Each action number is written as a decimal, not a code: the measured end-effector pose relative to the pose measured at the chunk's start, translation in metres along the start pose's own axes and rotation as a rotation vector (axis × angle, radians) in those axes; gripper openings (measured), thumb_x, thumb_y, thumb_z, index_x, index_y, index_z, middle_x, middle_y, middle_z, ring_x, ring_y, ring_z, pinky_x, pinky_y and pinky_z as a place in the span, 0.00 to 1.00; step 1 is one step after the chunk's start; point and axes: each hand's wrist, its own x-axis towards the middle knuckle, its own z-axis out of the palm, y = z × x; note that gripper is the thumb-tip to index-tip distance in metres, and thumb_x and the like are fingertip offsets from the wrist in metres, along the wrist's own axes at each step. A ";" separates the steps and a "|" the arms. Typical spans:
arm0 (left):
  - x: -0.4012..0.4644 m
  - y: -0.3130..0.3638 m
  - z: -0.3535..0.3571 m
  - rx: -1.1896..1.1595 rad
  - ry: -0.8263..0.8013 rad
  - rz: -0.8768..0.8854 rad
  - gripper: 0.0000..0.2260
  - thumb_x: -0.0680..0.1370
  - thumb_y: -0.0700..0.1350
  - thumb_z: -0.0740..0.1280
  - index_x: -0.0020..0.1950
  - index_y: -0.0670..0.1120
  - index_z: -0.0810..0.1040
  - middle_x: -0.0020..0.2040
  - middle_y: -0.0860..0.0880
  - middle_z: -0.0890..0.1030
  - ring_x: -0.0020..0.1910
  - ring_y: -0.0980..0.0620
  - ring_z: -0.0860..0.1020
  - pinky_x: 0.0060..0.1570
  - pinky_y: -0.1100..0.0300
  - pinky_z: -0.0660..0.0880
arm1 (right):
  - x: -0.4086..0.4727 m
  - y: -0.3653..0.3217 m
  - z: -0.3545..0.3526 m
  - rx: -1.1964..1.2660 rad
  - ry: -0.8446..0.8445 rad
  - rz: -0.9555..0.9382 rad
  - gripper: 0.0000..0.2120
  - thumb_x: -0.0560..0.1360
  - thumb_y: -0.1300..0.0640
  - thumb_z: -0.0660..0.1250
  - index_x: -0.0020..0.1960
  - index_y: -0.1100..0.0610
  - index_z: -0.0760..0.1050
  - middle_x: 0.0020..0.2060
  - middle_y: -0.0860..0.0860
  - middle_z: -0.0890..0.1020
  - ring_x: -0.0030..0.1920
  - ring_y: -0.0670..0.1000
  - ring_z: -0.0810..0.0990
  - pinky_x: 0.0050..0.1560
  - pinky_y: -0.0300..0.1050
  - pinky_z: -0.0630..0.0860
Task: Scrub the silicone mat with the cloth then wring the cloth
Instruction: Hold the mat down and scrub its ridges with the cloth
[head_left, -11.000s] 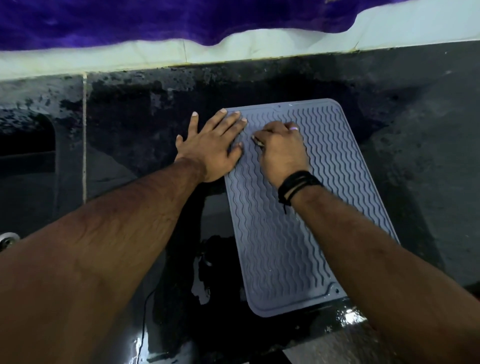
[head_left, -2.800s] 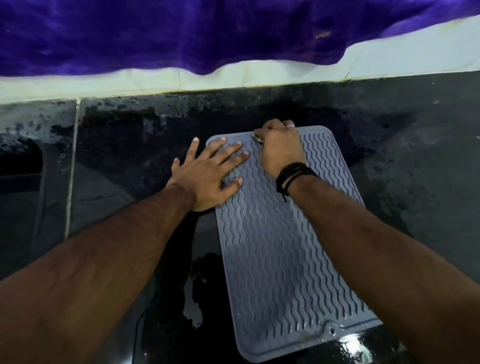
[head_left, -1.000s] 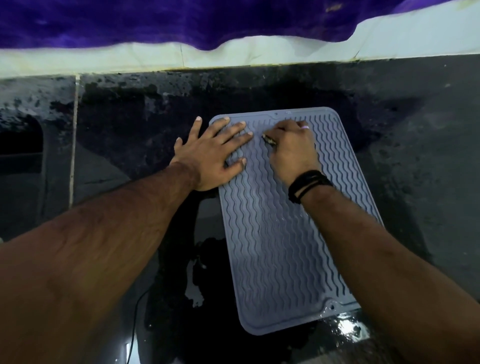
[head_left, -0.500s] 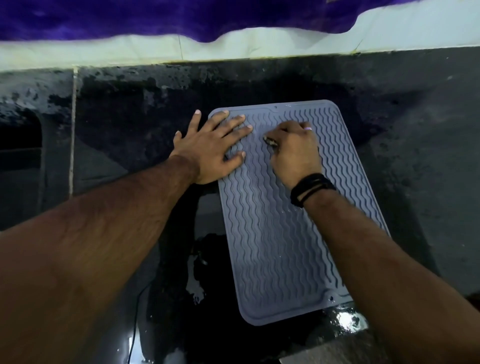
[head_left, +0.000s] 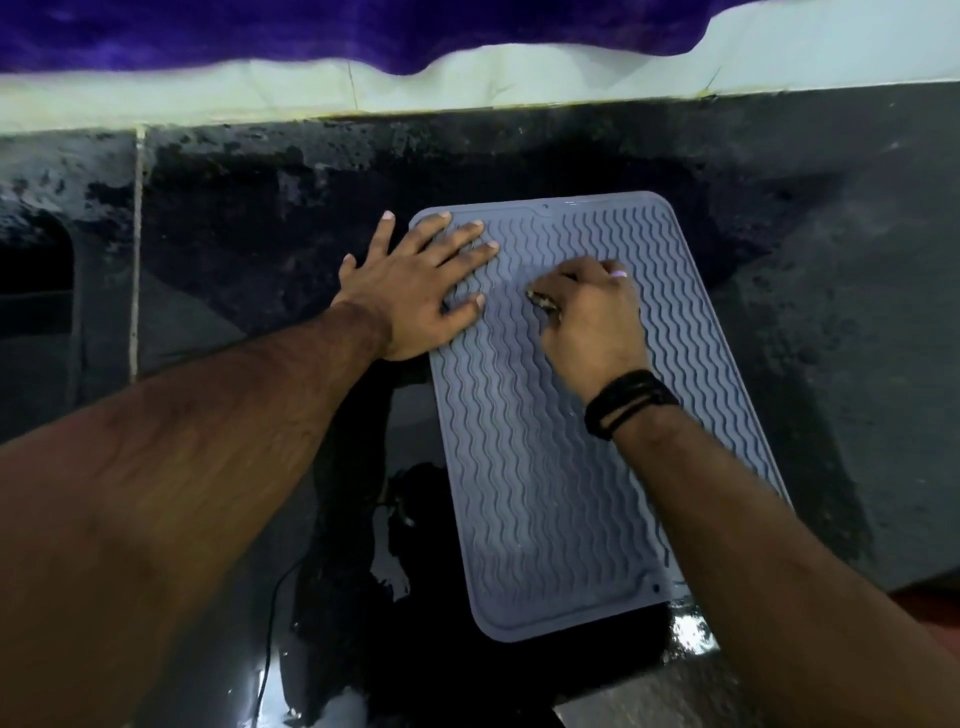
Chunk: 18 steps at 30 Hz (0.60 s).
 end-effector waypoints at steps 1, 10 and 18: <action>0.001 -0.001 0.000 -0.002 -0.001 0.002 0.32 0.79 0.76 0.43 0.83 0.74 0.43 0.87 0.67 0.43 0.88 0.54 0.41 0.75 0.17 0.49 | -0.010 0.003 -0.001 0.002 -0.007 -0.012 0.15 0.71 0.62 0.65 0.57 0.55 0.81 0.57 0.53 0.79 0.58 0.59 0.73 0.58 0.53 0.72; 0.002 -0.002 0.002 -0.008 -0.001 0.006 0.32 0.79 0.77 0.42 0.82 0.75 0.42 0.87 0.67 0.43 0.88 0.54 0.40 0.75 0.17 0.49 | 0.000 -0.002 0.000 -0.019 0.008 0.010 0.16 0.73 0.62 0.64 0.59 0.55 0.81 0.58 0.53 0.79 0.59 0.59 0.71 0.58 0.51 0.72; 0.001 -0.001 0.000 -0.002 -0.016 -0.003 0.33 0.78 0.77 0.41 0.83 0.74 0.42 0.87 0.66 0.42 0.88 0.52 0.40 0.75 0.16 0.50 | -0.041 0.006 -0.004 0.001 0.010 -0.011 0.17 0.69 0.62 0.67 0.57 0.56 0.82 0.56 0.54 0.80 0.57 0.61 0.73 0.55 0.53 0.75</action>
